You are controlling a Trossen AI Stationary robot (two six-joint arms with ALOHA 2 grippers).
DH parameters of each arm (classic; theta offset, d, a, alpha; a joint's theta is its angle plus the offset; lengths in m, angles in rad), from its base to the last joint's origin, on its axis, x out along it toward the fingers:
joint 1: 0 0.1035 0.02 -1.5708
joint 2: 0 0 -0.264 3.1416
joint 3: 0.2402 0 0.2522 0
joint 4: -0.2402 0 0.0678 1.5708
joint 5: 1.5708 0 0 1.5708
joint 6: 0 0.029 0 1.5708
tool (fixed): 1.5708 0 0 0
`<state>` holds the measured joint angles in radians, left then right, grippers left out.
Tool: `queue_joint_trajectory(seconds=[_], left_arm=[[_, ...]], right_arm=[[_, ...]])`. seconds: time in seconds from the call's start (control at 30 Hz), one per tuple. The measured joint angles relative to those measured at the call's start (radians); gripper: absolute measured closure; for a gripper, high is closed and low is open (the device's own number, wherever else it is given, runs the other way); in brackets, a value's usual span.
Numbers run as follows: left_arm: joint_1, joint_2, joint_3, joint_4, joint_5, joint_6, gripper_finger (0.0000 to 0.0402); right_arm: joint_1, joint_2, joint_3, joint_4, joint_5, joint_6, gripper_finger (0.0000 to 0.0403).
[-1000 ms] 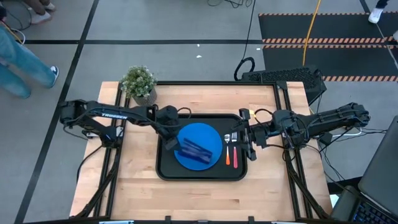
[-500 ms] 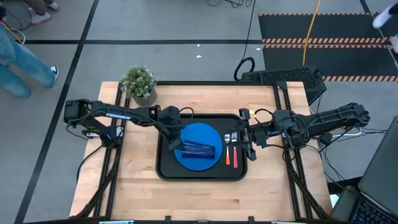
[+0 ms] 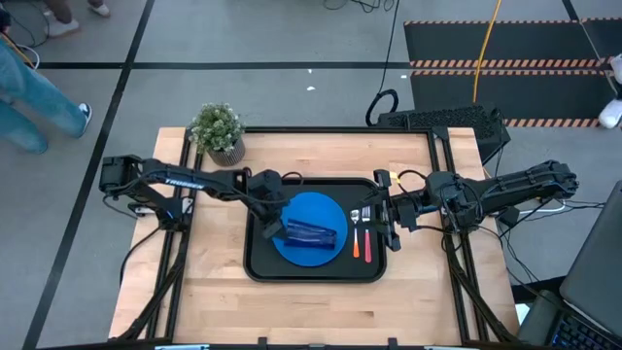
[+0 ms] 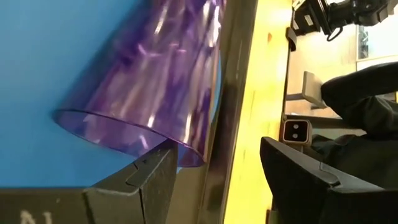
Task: Pick and place plate/cup/fork/spoon on tray
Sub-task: Put the violet cup on the black tray to the upper left of the blue plate
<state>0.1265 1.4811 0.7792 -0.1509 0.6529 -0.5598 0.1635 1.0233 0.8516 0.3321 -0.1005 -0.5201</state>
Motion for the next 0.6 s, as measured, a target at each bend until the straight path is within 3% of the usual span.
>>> queue_joint_trajectory(seconds=[0.27,0.6], left_arm=[[-0.029,0.0,0.0,0.111,-0.062,-0.029,0.0172],[-0.028,0.0,0.0,0.126,-0.142,0.011,0.0174]], right_arm=[[0.0,0.0,0.0,0.0,0.0,0.0,0.0227],[0.0,0.0,0.0,-0.001,0.0,0.0,0.0227]])
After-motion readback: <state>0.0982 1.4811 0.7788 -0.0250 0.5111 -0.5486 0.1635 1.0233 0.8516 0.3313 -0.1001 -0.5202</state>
